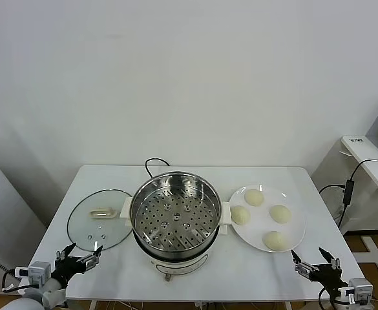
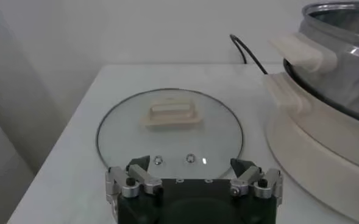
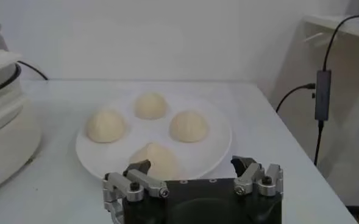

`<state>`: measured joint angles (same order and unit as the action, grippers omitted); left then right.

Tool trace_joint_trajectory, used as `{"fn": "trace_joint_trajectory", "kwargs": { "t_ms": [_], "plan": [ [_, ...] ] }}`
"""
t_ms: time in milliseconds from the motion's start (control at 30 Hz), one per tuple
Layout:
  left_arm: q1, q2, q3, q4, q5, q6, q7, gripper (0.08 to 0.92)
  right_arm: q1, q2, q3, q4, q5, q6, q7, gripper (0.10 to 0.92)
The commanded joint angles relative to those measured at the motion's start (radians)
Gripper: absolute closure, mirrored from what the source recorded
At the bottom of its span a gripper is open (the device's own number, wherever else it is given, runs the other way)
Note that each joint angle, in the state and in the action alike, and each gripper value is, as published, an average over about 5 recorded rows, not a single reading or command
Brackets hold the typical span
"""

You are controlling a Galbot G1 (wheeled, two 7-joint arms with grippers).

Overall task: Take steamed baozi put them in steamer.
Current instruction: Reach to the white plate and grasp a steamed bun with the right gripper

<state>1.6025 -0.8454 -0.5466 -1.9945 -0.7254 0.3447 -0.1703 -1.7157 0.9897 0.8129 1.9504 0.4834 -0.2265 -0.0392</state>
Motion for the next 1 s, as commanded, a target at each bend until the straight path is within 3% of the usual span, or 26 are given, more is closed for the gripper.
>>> {"fn": "trace_joint_trajectory", "kwargs": {
  "t_ms": [33,267,400,500,700,1000],
  "plan": [
    [0.004,-0.003,-0.005,-0.002,0.002,-0.001,0.001,0.177,0.073,-0.034,0.029,-0.010,-0.291,-0.004,-0.045,0.203],
    [0.003,-0.005,-0.009,-0.007,0.012,0.003,0.001,0.177,0.246,-0.131,-0.021,-0.092,-0.648,0.030,-0.088,0.203],
    [-0.001,-0.008,-0.007,-0.013,0.017,0.011,0.001,0.177,0.372,-0.205,-0.096,-0.179,-0.786,0.080,-0.112,0.203],
    [-0.003,-0.008,-0.006,-0.016,0.019,0.016,0.001,0.177,0.469,-0.263,-0.148,-0.243,-0.850,0.095,-0.209,0.203],
    [-0.007,-0.009,-0.009,-0.019,0.022,0.020,0.000,0.177,0.705,-0.362,-0.338,-0.382,-0.827,0.134,-0.368,0.203],
    [-0.002,-0.011,-0.012,-0.035,0.047,0.025,0.001,0.177,1.216,-0.465,-0.855,-0.641,-0.655,0.135,-0.565,0.203]
  ]
}}
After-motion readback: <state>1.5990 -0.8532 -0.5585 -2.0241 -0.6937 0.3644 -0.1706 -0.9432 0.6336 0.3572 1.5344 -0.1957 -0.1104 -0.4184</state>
